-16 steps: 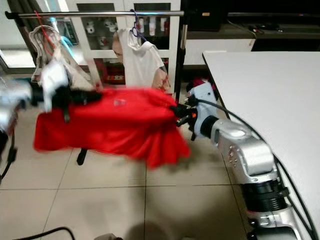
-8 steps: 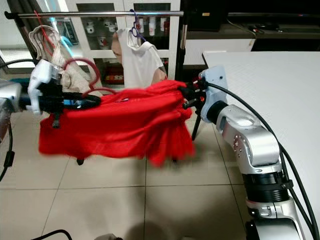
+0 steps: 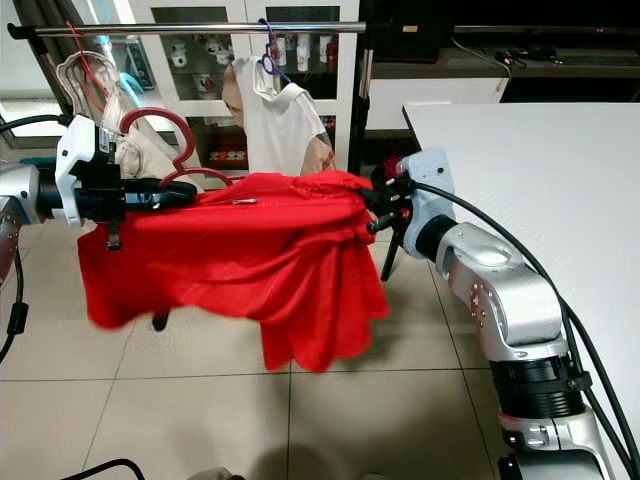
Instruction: Hang hanger
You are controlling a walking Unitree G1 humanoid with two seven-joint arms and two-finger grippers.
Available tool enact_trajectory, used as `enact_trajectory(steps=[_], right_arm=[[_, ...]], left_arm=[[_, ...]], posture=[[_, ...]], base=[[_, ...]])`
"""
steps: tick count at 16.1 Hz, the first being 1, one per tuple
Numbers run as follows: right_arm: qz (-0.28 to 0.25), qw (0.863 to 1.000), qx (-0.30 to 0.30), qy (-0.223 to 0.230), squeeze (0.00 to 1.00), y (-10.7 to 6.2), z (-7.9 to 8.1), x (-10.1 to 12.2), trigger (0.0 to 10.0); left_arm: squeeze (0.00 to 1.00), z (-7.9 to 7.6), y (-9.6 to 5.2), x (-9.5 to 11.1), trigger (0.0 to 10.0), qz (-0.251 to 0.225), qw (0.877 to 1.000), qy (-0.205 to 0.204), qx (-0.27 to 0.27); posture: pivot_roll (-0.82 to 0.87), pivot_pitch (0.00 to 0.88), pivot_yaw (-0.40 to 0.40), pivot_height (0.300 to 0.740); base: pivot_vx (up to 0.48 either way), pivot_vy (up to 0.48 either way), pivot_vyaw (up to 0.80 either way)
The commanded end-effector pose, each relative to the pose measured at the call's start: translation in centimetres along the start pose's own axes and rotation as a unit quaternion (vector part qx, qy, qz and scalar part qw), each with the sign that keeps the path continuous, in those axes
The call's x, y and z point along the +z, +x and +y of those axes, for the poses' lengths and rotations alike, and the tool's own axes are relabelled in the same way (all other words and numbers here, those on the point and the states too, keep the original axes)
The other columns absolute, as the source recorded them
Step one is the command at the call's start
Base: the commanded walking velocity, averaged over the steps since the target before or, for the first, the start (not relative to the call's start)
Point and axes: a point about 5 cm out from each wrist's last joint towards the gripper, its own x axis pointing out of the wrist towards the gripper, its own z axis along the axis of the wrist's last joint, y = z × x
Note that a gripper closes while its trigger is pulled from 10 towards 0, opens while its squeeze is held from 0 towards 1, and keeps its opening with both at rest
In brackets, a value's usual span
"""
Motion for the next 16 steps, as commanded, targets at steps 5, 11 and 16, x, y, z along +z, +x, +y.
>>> enact_trajectory(steps=[5,11,16], right_arm=[[-0.057,0.995,0.081,0.007,0.00,0.0,2.7,3.9,0.0],[0.034,0.993,0.108,0.020,0.00,1.9,7.0,0.0,0.0],[0.045,0.997,0.035,0.042,0.00,2.7,5.5,-0.6,0.0]], left_arm=[[0.00,-1.6,1.8,-5.6,0.0,0.196,0.980,-0.024,0.002],[0.00,-1.4,4.6,-3.9,0.0,0.163,0.986,0.022,-0.020],[0.00,-2.0,4.8,-2.4,0.0,0.116,0.990,0.039,-0.072]], posture=[[-0.15,0.000,0.053,0.740],[-0.16,0.000,0.063,0.740],[-0.15,0.000,0.063,0.740]], base=[[0.000,0.000,0.00],[0.000,0.000,0.00],[0.000,0.000,0.00]])
